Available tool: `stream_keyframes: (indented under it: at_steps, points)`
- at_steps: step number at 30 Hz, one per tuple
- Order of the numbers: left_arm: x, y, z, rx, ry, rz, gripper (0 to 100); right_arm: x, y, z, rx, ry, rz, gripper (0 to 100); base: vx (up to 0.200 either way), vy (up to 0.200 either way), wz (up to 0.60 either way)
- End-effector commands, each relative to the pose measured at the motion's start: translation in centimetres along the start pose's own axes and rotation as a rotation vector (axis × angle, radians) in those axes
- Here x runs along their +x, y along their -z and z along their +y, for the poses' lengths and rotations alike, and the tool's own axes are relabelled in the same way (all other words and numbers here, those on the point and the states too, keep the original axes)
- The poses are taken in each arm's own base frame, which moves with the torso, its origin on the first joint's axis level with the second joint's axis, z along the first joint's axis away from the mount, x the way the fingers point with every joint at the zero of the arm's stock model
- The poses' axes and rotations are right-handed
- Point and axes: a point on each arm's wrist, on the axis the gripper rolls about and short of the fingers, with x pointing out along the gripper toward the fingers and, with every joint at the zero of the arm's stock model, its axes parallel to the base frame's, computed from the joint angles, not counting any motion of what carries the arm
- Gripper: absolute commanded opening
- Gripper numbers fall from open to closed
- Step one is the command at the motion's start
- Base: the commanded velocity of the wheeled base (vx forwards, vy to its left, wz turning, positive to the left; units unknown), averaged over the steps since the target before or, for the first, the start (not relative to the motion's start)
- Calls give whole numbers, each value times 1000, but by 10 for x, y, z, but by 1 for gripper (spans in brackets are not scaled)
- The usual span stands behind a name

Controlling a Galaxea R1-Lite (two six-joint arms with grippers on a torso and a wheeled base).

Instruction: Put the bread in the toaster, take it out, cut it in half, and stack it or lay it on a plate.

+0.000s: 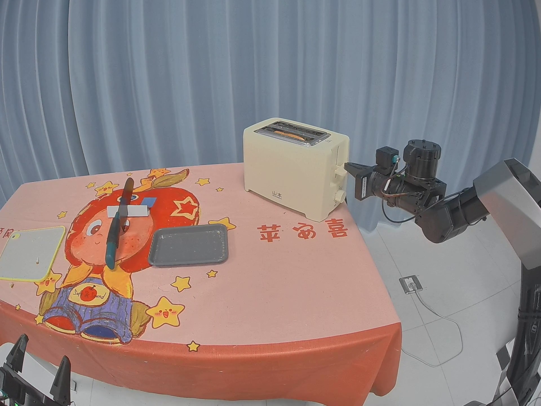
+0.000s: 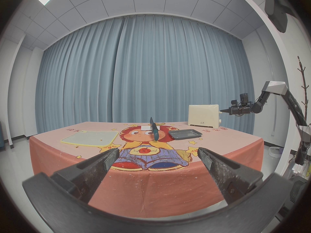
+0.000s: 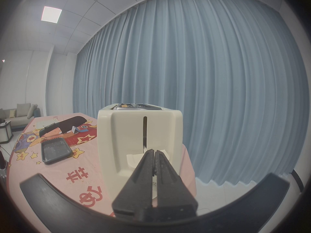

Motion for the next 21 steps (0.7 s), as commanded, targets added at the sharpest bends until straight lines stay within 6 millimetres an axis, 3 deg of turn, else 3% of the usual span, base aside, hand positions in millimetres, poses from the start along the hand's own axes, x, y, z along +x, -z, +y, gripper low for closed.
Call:
stream_keyframes:
  at_steps: [1, 21]
  points:
    - [1, 5, 0, 0, 0, 18, 100, 5, 13, -1, 6, -1, 28, 0, 0, 0, 0]
    - [1, 5, 0, 0, -1, 18, 100, 7, 20, 0, 11, 0, 47, 0, 0, 0, 0]
